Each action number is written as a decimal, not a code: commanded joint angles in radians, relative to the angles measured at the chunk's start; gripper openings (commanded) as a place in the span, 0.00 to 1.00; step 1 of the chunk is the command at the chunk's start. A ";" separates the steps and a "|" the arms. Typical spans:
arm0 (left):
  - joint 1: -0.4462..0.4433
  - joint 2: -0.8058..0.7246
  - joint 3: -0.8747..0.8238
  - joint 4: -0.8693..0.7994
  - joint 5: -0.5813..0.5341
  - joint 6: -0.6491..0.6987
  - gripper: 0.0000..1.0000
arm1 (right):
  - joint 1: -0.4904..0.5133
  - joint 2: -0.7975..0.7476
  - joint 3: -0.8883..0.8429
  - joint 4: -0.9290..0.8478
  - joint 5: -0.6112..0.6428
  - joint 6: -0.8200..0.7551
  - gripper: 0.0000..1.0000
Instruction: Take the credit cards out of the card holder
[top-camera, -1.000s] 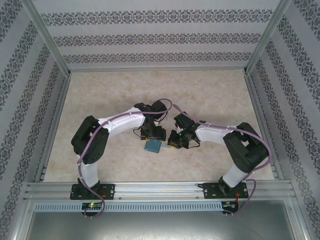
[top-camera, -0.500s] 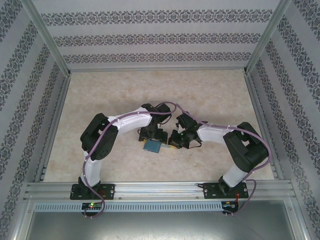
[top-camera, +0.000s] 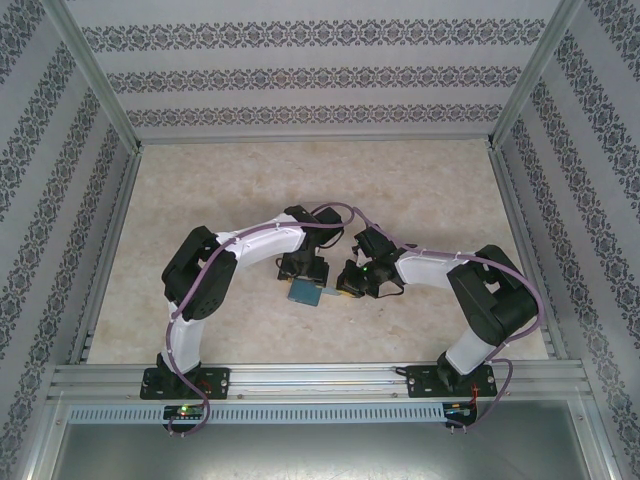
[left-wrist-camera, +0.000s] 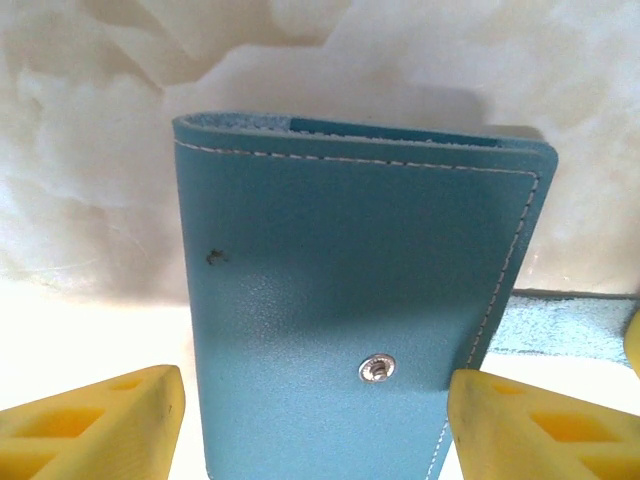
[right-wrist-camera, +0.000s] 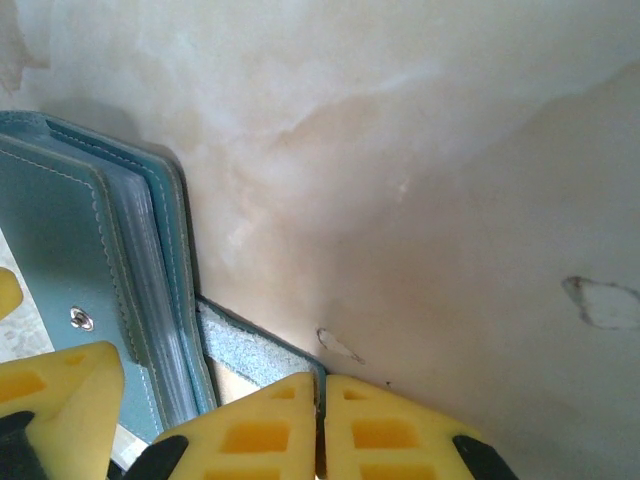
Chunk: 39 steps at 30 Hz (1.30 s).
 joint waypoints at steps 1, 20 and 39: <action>-0.012 -0.004 0.030 -0.060 -0.035 0.017 0.70 | -0.003 0.019 -0.022 0.004 0.041 -0.007 0.09; -0.012 0.072 0.029 -0.016 0.056 0.043 0.83 | -0.005 0.029 -0.019 -0.003 0.038 -0.019 0.09; -0.004 0.013 0.062 -0.077 -0.007 0.051 0.78 | -0.009 0.034 -0.009 -0.018 0.046 -0.026 0.09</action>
